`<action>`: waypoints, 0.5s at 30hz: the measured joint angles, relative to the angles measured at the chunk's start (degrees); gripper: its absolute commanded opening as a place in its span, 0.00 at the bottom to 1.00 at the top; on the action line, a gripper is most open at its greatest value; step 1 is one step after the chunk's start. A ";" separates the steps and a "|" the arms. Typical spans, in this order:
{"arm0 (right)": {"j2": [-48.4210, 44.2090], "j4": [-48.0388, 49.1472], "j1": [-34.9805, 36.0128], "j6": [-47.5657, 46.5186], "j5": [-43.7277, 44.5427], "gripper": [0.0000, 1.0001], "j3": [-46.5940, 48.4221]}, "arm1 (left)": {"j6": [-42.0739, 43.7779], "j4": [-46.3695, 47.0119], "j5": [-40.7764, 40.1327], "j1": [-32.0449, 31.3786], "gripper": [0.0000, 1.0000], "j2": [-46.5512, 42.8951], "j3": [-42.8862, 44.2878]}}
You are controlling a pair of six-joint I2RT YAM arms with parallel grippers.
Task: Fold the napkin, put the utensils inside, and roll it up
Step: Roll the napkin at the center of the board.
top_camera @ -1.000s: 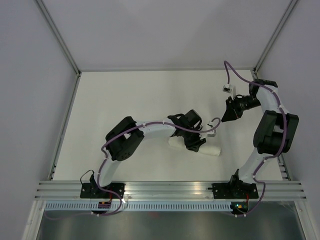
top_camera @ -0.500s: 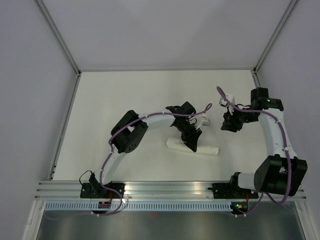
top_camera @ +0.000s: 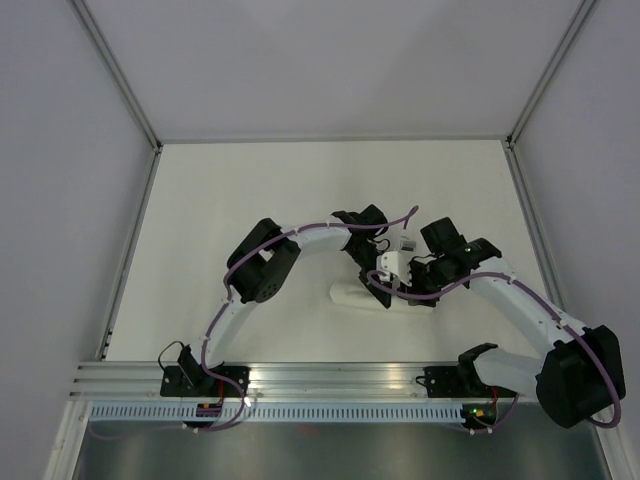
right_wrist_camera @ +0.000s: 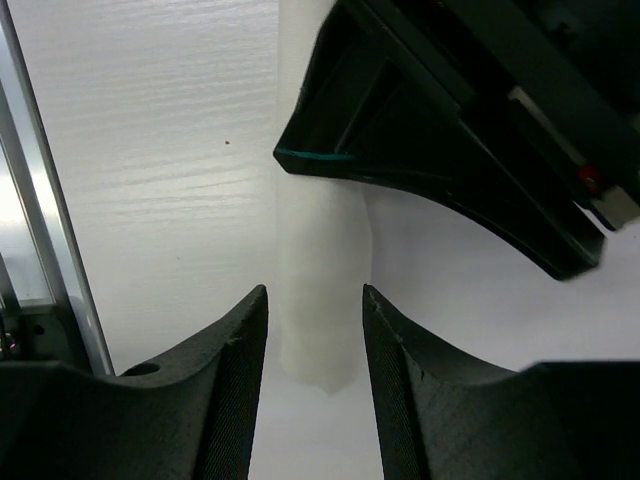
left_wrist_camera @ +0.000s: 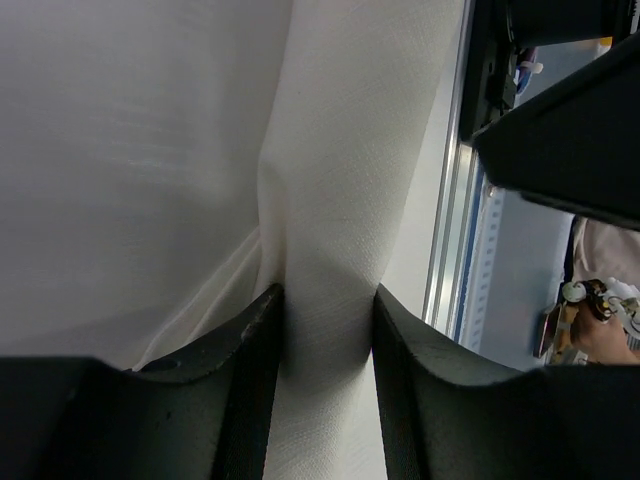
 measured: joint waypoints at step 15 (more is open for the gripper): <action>4.94 14.71 15.85 8.85 11.74 0.52 -7.96 | -0.87 -1.60 3.02 0.35 0.47 1.31 0.35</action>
